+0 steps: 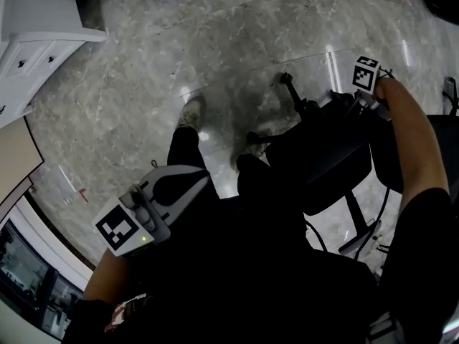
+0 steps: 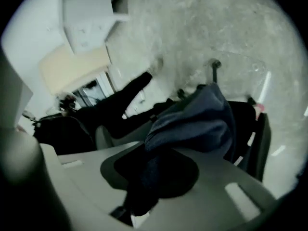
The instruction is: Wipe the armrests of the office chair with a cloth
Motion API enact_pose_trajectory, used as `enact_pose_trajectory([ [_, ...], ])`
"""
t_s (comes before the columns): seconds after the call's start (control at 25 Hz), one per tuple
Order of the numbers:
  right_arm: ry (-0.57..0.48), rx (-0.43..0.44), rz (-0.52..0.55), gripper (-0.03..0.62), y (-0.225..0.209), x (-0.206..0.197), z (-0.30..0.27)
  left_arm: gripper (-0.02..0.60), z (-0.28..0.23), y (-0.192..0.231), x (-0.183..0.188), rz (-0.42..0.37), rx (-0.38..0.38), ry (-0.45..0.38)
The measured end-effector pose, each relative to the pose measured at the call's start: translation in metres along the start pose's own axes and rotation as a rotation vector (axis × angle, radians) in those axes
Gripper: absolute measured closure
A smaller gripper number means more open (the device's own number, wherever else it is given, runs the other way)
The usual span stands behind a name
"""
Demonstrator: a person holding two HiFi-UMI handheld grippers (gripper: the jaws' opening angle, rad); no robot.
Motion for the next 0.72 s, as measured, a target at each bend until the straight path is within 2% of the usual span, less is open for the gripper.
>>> enact_pose_trajectory([
  [0.12, -0.457, 0.298, -0.008, 0.522, -0.008, -0.034, 0.018, 0.586, -0.004, 0.004, -0.003, 0.015, 0.0, 0.008],
  [0.2, -0.762, 0.456, -0.033, 0.522, -0.021, -0.063, 0.013, 0.586, -0.009, 0.004, 0.0, 0.017, -0.008, 0.013],
  [0.36, -1.343, 0.744, -0.039, 0.519, -0.044, -0.104, -0.023, 0.586, -0.025, 0.004, 0.011, 0.014, -0.022, 0.029],
  [0.48, -1.72, 1.025, -0.038, 0.52, -0.059, -0.114, -0.067, 0.586, -0.039, -0.001, 0.011, -0.001, -0.034, 0.075],
  [0.52, -1.823, 1.091, -0.035, 0.52, -0.062, -0.117, -0.081, 0.586, -0.045, -0.004, 0.011, -0.011, -0.041, 0.095],
  [0.6, -1.958, 1.143, -0.03, 0.52, -0.067, -0.123, -0.097, 0.586, -0.057, -0.01, 0.014, -0.031, -0.055, 0.125],
  [0.72, -2.018, 1.144, -0.053, 0.52, -0.075, -0.134, -0.113, 0.586, -0.075, -0.023, 0.019, -0.044, -0.066, 0.152],
])
Point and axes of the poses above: the fingertips, and each gripper's own axes: z backward along the fingers, y to its left, x out of its top, the point moved 10 cm from there along z, backward along the fingers, and after that the axes turned 3 degrees about -y, right-handed, at the moved point
